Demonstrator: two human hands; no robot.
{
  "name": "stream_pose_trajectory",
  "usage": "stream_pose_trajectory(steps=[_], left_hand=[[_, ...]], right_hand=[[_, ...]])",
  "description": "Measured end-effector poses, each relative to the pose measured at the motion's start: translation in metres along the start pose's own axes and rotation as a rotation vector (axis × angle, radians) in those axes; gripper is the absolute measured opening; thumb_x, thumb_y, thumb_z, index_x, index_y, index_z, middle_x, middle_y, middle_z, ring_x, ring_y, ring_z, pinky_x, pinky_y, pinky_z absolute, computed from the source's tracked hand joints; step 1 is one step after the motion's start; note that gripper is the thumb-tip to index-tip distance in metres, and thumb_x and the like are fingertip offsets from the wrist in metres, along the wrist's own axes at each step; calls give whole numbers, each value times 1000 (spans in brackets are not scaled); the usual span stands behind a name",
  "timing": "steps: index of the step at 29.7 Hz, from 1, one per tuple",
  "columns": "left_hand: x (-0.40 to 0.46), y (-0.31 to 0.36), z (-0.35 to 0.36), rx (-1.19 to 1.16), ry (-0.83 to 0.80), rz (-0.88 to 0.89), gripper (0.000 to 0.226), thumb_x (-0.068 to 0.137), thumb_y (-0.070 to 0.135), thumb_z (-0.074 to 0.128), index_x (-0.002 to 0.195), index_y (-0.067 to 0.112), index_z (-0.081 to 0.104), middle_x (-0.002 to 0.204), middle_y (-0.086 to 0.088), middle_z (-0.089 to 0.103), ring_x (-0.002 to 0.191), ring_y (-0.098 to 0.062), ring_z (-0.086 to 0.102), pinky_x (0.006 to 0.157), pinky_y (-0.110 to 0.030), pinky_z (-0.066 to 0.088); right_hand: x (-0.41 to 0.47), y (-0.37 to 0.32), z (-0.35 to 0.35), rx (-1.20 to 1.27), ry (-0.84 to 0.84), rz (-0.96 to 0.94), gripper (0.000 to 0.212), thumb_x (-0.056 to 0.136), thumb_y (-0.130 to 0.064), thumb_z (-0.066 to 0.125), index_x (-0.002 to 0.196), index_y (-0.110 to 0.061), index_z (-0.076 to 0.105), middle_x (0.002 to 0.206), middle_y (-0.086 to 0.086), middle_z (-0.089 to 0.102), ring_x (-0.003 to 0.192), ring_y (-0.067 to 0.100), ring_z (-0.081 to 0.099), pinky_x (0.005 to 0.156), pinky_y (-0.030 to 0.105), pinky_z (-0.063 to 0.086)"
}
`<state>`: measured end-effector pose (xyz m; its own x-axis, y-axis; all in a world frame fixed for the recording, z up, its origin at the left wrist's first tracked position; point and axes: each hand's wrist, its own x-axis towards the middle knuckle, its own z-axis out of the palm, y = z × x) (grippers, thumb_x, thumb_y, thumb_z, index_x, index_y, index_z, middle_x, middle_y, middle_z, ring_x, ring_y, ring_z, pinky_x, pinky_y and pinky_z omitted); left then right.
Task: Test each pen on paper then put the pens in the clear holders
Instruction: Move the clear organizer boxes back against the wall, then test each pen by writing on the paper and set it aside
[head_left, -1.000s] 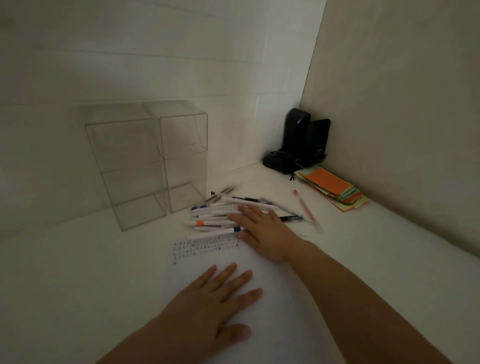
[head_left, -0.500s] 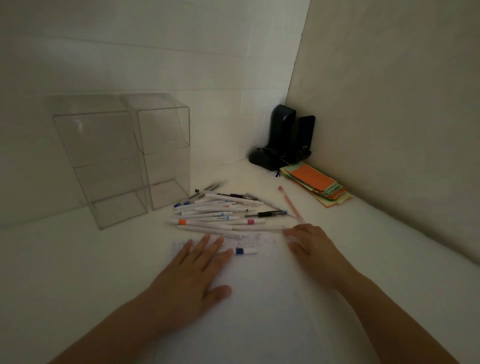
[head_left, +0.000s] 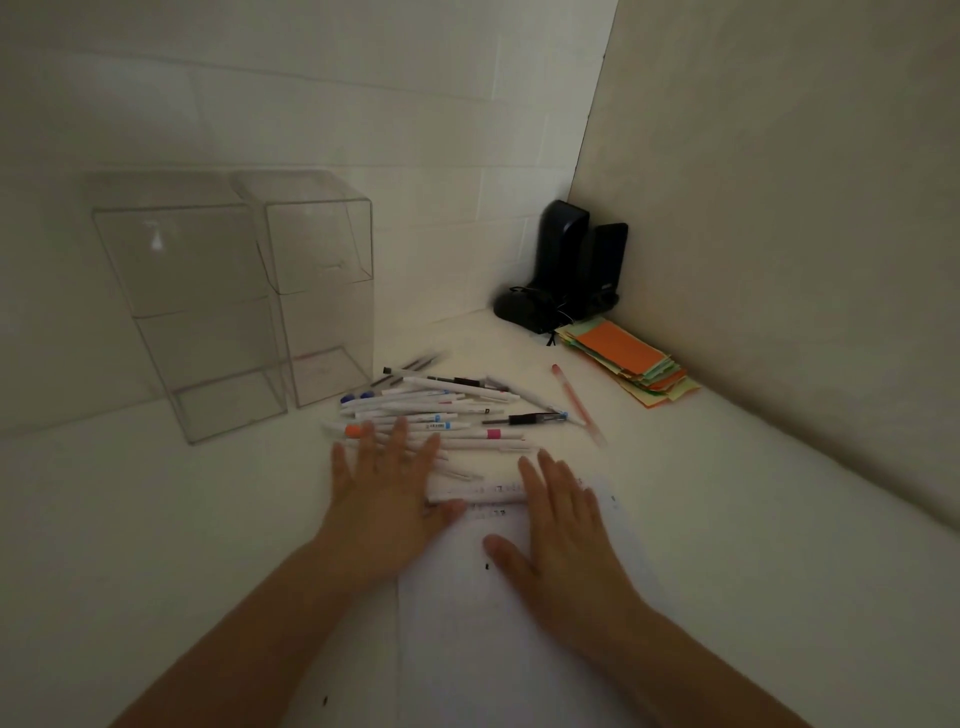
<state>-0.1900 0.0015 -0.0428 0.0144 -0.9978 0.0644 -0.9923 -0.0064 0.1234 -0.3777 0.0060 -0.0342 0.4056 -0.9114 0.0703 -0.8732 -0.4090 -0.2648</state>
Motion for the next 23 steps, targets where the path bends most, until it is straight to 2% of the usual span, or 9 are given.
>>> stream_pose_trajectory(steps=[4, 6, 8, 11, 13, 15, 17, 20, 23], left_hand=[[9, 4, 3, -69, 63, -7, 104, 55, 72, -17, 145, 23, 2, 155, -9, -1, 141, -28, -4, 112, -42, -7], [11, 17, 7, -186, 150, 26, 87, 73, 61, -1, 145, 14, 13, 153, -13, 8, 141, -28, 7, 113, -38, 0], [15, 26, 8, -289, 210, 85, 61, 93, 42, 24, 144, 10, 14, 154, -11, 6, 141, -26, 6, 115, -36, 3], [15, 20, 5, -416, 263, 154, 59, 93, 19, 44, 144, 13, 14, 154, -5, 1, 141, -19, -5, 116, -37, 7], [9, 4, 2, -358, 335, 159, 62, 89, 31, 48, 142, 12, 22, 153, -8, 12, 140, -19, -1, 114, -36, 5], [-2, -11, 0, -252, 300, 161, 78, 81, 60, 32, 141, 11, 26, 152, -10, 18, 139, -22, 3, 110, -35, 1], [-17, -20, 1, -192, 203, 183, 98, 70, 80, 6, 143, 17, 20, 153, -5, 11, 139, -18, -4, 109, -34, -5], [-31, -22, 4, -185, 169, 148, 107, 62, 84, -11, 145, 21, 15, 154, -2, 8, 135, -11, -11, 109, -33, -9], [-35, -18, 3, -171, 175, 104, 112, 57, 83, -17, 145, 19, 9, 154, -2, 5, 136, -13, -13, 108, -31, -12]], right_hand=[[-6, 0, 2, 58, 36, 17, 83, 63, -73, 0, 127, -30, -30, 137, -13, -36, 132, 4, -27, 106, 21, -14], [-6, -2, 3, 85, 50, 26, 84, 64, -74, 2, 128, -30, -30, 137, -14, -36, 132, 2, -26, 107, 19, -10], [-6, -1, 5, 123, 45, 32, 92, 65, -79, 6, 134, -29, -27, 138, -17, -33, 136, 2, -20, 107, 19, -4], [-6, -1, 4, 156, 38, 14, 92, 76, -74, 25, 143, -26, -17, 146, -18, -24, 141, 5, -12, 107, 18, 1], [-5, 0, 0, 233, 34, 25, 87, 86, -57, 44, 144, -25, -11, 153, -13, -15, 142, 6, -8, 106, 17, 1], [2, 7, -8, 311, 53, 79, 77, 88, -40, 53, 146, -22, 5, 155, -6, -2, 142, 10, 1, 107, 17, 3], [14, 19, -15, 306, 85, 158, 57, 90, -29, 53, 141, -20, 29, 152, 2, 18, 139, 16, 16, 110, 23, 12], [29, 28, -17, 152, 119, 187, 26, 89, -27, 54, 114, -22, 61, 131, -1, 46, 122, 19, 35, 100, 29, 28], [35, 29, -24, 310, 130, 164, 9, 86, -26, 57, 86, -29, 66, 98, -13, 55, 101, 13, 49, 85, 29, 38]])
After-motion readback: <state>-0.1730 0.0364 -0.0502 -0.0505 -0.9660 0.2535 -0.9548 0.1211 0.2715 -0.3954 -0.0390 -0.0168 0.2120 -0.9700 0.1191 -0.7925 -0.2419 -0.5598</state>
